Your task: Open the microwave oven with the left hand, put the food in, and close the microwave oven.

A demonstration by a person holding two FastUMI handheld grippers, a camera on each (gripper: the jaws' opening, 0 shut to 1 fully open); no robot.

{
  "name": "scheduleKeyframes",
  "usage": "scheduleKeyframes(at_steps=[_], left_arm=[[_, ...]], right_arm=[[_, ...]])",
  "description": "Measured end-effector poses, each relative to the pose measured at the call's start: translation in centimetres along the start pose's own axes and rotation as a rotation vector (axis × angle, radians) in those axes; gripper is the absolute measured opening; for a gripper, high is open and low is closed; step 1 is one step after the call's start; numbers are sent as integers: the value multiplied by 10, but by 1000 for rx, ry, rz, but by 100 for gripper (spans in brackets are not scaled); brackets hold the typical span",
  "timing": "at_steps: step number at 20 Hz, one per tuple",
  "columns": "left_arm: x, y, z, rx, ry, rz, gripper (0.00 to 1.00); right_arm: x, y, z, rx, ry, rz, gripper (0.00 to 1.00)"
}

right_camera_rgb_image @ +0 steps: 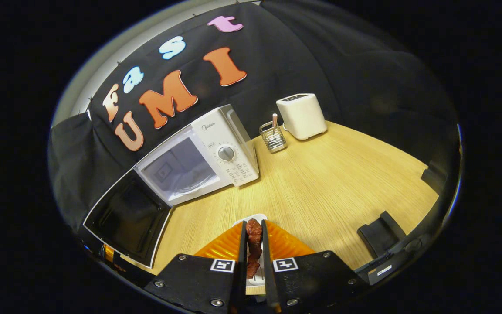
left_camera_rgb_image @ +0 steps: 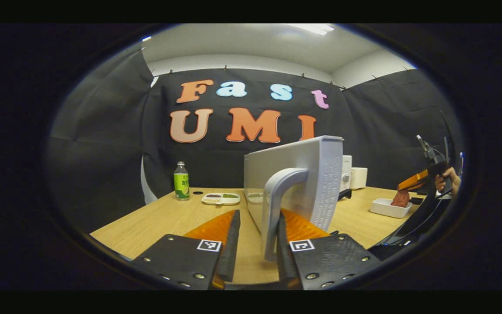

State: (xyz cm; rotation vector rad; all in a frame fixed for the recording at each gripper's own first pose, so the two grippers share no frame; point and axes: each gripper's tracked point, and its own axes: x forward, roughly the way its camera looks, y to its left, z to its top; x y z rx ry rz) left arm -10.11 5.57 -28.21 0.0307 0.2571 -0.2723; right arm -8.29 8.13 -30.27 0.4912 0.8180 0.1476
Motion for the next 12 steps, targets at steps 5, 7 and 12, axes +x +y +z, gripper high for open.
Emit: scheduleKeyframes(at_steps=[5, 7, 12], left_arm=[[-9, 8, -4, -15, 1, 13, 77], [-19, 18, -20, -10, 42, 33, 80], [-34, 47, -22, -49, 35, 115, 83]], right_arm=[[-13, 28, 23, -193, -57, -31, 17], [-17, 45, 40, -227, -91, -20, 17], [-5, 91, 67, -294, -146, 33, 16]])
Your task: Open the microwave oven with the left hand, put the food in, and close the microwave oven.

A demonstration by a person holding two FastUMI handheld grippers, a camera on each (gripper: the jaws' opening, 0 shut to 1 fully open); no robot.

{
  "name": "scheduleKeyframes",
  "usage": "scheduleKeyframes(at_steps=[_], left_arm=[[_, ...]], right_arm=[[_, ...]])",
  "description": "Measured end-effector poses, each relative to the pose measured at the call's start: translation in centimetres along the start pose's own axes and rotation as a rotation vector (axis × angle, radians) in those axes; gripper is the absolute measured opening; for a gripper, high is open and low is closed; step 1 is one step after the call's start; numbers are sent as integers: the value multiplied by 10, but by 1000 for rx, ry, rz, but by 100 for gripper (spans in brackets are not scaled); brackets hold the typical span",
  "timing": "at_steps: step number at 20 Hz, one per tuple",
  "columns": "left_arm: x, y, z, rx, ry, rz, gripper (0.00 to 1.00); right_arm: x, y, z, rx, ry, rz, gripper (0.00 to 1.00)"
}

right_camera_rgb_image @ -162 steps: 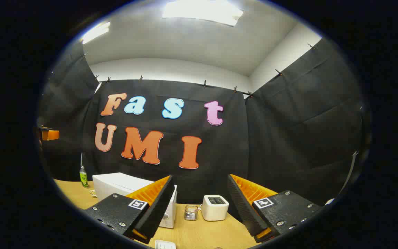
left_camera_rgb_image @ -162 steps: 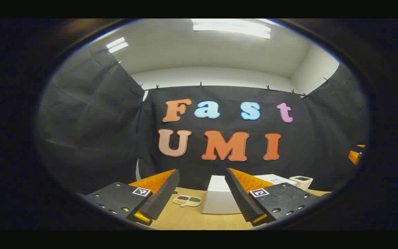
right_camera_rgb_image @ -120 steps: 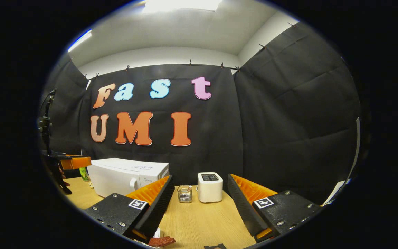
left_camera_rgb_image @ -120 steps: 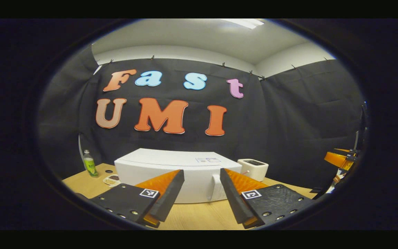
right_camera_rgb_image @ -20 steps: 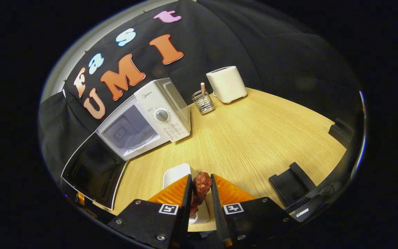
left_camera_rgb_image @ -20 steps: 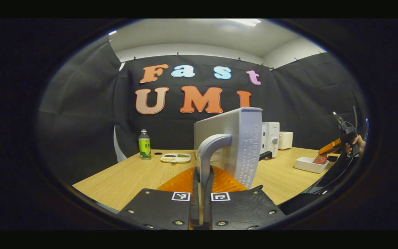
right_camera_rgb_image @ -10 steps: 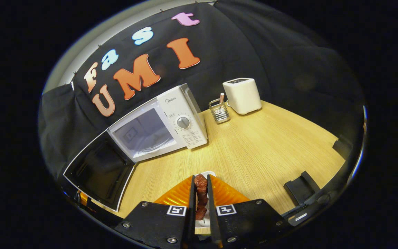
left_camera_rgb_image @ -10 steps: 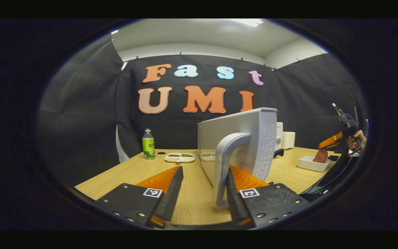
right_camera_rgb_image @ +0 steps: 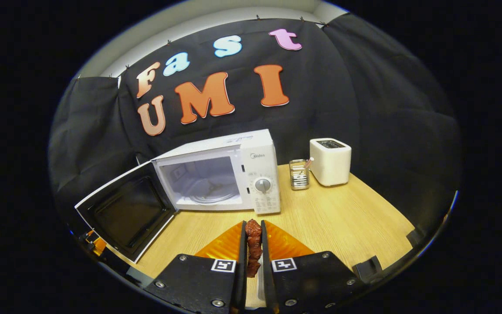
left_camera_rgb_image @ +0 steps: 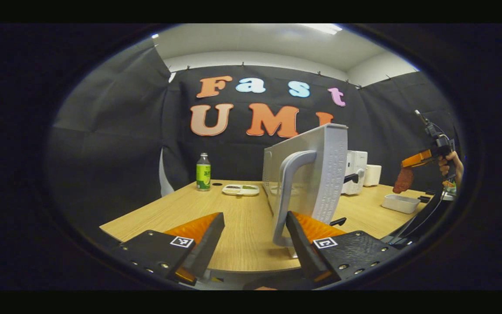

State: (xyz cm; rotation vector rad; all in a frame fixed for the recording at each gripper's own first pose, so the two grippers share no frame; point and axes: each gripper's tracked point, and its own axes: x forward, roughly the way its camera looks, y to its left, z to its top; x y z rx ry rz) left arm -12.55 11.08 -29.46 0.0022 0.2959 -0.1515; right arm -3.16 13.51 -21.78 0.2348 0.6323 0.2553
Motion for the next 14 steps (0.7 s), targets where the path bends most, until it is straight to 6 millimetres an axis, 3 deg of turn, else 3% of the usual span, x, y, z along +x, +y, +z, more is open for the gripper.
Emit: scheduleKeyframes(at_steps=[11, 14], left_arm=[[-22, 51, 15, 97, 15, 165, 82], [-27, 61, 12, 86, 21, 197, 82]], right_arm=[[90, 107, 47, 60, -79, 159, 16], [121, 129, 48, 110, -81, 177, 16]])
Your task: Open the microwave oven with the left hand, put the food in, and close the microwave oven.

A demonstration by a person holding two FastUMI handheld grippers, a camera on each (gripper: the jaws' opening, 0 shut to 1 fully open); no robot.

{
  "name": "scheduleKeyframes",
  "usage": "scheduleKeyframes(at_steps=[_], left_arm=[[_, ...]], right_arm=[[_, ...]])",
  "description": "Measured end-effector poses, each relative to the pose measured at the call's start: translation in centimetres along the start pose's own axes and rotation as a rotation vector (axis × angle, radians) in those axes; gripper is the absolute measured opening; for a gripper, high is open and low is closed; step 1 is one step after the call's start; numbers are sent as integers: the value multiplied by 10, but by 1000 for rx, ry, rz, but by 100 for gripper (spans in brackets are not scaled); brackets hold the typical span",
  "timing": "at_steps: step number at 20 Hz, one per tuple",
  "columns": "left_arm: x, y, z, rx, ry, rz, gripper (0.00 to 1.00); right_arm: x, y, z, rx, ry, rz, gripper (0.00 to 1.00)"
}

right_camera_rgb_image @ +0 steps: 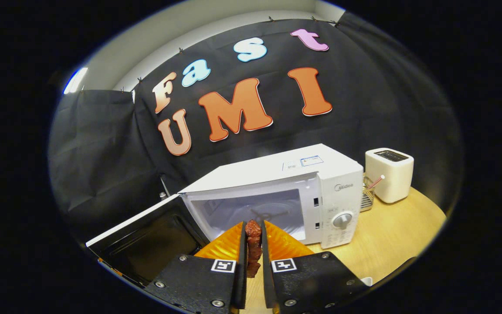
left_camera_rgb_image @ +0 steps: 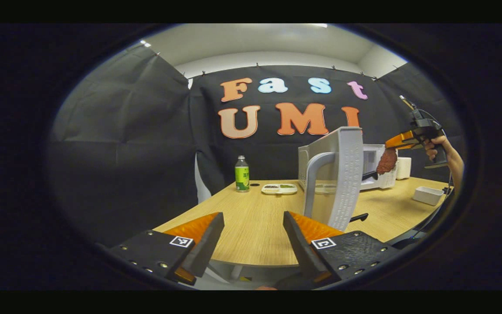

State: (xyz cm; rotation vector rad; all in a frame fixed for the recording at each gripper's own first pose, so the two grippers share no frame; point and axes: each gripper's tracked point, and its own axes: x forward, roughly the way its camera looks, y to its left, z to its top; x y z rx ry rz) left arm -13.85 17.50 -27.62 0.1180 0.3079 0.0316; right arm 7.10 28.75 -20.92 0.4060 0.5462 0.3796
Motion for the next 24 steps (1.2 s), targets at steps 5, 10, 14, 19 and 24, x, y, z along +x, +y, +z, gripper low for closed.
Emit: scheduleKeyframes(at_steps=[5, 10, 14, 19, 24], left_arm=[[-5, 21, -2, -3, 6, 65, 82], [-8, 34, -4, -14, 7, 103, 82], [-8, 45, -7, -8, 17, 133, 82], [-7, 53, -9, 0, 32, 153, 82], [-8, 57, 0, 30, 24, 169, 82]], right_arm=[[56, 10, -4, 89, -34, -21, 16], [110, 11, -20, 211, -78, -70, 16], [145, 8, -38, 283, -87, -100, 16], [181, -9, -50, 356, -128, -164, 16], [204, -16, -54, 392, -201, -194, 16]])
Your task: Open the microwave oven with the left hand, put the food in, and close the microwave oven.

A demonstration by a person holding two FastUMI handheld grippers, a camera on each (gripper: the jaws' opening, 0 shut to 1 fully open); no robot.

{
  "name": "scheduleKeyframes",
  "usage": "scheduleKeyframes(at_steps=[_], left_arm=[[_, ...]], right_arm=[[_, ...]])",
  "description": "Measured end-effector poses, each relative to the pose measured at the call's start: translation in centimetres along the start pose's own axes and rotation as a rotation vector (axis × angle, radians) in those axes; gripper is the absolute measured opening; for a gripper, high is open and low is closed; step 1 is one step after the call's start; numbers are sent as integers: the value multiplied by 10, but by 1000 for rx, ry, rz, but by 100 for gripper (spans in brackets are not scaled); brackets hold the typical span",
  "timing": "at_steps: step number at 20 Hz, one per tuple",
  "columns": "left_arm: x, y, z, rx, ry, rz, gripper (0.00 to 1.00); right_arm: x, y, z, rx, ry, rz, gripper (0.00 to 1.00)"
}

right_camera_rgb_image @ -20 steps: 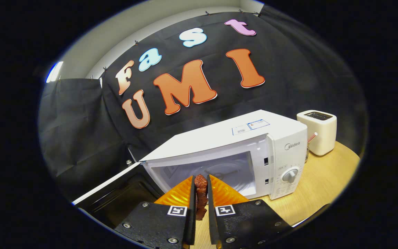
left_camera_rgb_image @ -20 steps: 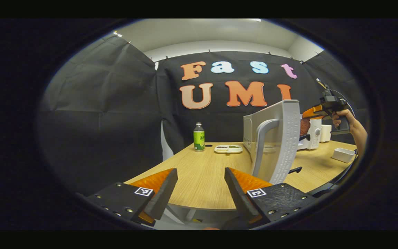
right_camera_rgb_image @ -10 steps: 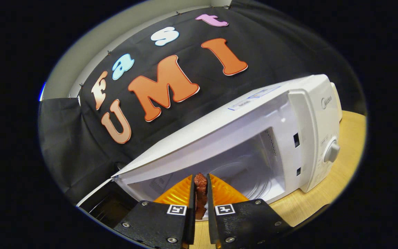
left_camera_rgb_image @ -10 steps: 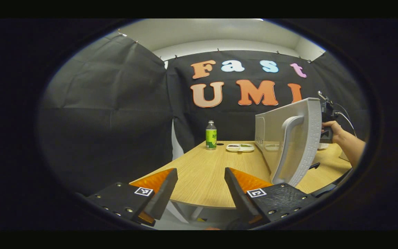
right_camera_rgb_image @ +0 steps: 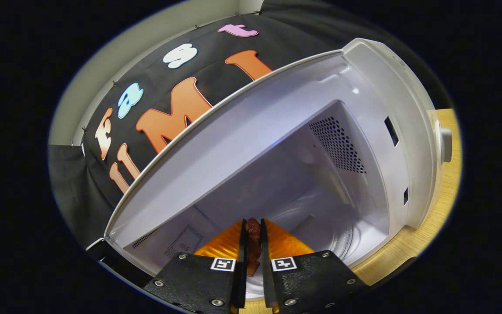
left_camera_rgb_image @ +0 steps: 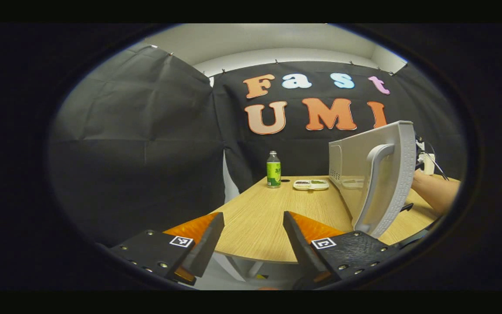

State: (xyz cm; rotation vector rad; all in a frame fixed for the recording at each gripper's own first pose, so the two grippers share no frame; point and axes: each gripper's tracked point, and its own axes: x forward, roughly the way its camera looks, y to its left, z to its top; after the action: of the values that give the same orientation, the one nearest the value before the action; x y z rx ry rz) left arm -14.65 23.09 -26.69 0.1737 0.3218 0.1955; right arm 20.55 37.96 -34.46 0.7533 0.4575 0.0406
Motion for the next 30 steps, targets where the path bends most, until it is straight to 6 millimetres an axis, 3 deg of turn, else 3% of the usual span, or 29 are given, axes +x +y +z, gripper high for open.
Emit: scheduleKeyframes(at_steps=[5, 10, 11, 12, 15, 16, 18, 25, 30], left_arm=[[6, -4, 6, 43, -1, -2, 84], [9, -7, 16, 89, -12, -8, 82], [10, -10, 18, 85, -17, -13, 82], [11, -10, 18, 80, -18, -15, 82], [16, -16, 16, 67, -11, -25, 82], [16, -17, 17, 63, -13, -31, 81], [17, -22, 14, 57, -3, -38, 82], [17, -39, 20, 38, 3, -57, 82], [17, -62, 21, 2, 27, -94, 81]], right_arm=[[14, -13, -7, -22, -35, -43, 18], [22, -38, -18, -74, 16, -90, 31], [20, -40, -22, -100, 30, -93, 24], [18, -41, -21, -124, 27, -85, 40], [8, -35, -7, -115, -11, -57, 52], [7, -31, -4, -96, -19, -47, 60], [0, -30, -3, -79, -20, -45, 65], [-31, -51, 0, -14, 6, -41, 68], [-69, -49, -2, 21, 67, 17, 68]])
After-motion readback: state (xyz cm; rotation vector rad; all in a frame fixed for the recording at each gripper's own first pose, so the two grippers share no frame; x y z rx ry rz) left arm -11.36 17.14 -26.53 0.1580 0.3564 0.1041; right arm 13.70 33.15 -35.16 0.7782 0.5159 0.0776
